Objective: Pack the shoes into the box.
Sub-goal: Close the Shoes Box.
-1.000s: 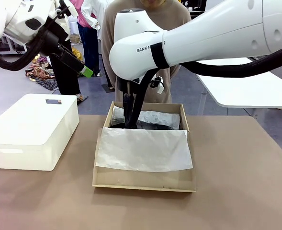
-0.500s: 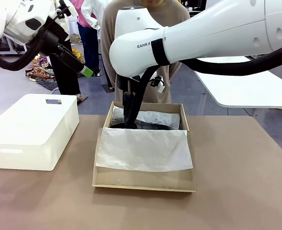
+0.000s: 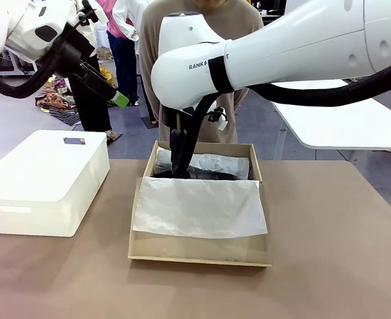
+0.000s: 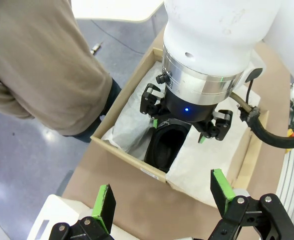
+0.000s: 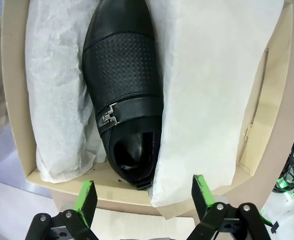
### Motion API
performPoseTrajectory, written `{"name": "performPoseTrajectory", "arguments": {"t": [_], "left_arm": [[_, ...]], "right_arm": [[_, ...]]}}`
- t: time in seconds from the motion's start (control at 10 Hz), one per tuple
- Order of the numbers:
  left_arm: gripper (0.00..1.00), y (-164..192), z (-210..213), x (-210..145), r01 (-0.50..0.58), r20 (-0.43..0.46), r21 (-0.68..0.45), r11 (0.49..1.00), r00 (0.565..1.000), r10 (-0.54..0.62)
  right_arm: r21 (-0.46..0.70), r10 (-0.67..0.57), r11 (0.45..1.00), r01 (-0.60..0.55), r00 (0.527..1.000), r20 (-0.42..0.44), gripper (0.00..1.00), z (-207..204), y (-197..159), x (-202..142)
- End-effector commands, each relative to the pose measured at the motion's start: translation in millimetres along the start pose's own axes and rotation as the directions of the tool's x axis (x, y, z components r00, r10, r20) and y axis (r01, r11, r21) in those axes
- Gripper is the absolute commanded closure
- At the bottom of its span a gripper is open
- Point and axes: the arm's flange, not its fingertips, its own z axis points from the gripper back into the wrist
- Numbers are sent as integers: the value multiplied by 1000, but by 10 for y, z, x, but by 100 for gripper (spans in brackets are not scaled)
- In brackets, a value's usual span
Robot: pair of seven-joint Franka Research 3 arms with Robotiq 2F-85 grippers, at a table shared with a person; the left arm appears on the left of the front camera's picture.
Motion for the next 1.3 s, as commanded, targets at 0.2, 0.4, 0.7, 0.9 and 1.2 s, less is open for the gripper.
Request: {"name": "performPoseTrajectory", "arguments": {"t": [0.2,0.4,0.7,0.9,1.2], "left_arm": [[0,25,8,-14,13,21,-18,1000,1000,-12],[0,25,8,-14,13,21,-18,1000,1000,-12],[0,25,8,-14,13,21,-18,1000,1000,-12],[0,25,8,-14,13,21,-18,1000,1000,-12],[0,25,8,-14,13,21,-18,1000,1000,-12]], "right_arm": [[-22,369,929,-369,929,6,0,475,-183,439],[-88,527,848,-523,848,45,0,685,-244,734],[-107,832,552,-827,554,7,0,1035,-382,1202],[-125,936,348,-929,353,-17,0,1132,-495,1431],[-122,987,135,-983,145,-77,0,1149,-606,1613]]}}
